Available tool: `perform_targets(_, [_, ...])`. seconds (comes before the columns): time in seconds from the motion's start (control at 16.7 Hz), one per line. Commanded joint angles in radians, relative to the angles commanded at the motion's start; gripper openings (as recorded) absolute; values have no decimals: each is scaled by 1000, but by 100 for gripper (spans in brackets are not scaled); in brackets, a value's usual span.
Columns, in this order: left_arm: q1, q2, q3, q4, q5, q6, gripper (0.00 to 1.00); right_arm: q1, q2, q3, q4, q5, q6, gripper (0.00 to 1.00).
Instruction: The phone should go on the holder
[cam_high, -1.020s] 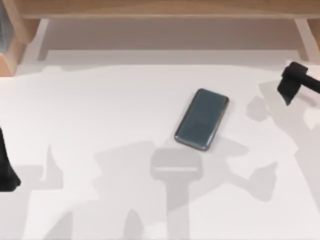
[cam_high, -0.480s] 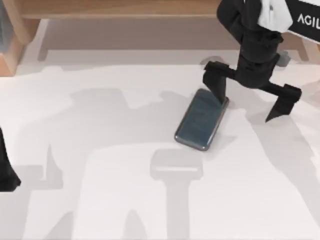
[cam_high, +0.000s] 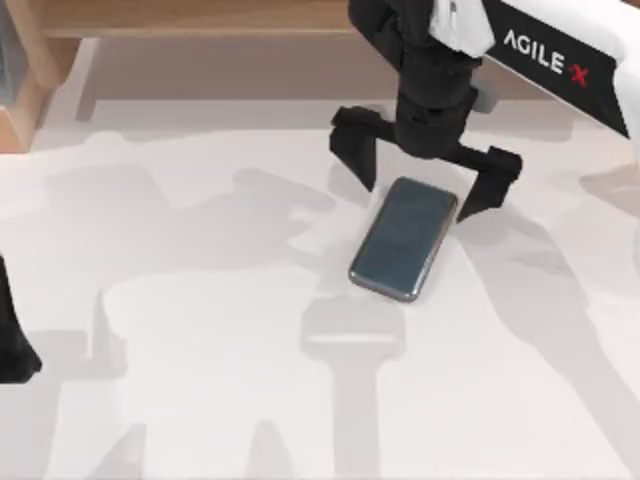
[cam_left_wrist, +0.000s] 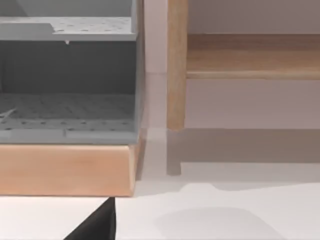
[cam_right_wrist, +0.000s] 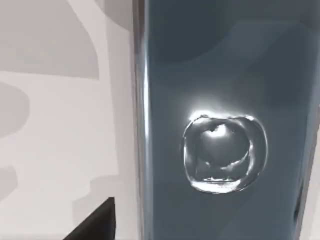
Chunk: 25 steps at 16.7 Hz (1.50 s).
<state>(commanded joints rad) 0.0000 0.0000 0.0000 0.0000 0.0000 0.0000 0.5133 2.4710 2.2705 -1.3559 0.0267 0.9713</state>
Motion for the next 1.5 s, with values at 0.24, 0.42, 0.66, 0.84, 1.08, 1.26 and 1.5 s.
perform_targets(0.24, [0,0,0,0,0,0,100,3,2,11,-3,-1,-1,100])
perform_targets(0.42, [0,0,0,0,0,0,100,-1,0,6,2,0,-2,100])
perform_targets(0.66, [0,0,0,0,0,0,100,0,19,-87,113,0,-4,100])
perform_targets(0.84, [0,0,0,0,0,0,100,1,42,-179,234,0,-3,100])
perform_targets(1.08, [0,0,0,0,0,0,100,1,52,-215,273,0,-2,100])
perform_targets(1.26, [0,0,0,0,0,0,100,1,52,-215,273,0,-2,92])
perform_targets(1.5, [0,0,0,0,0,0,100,1,52,-215,273,0,-2,62])
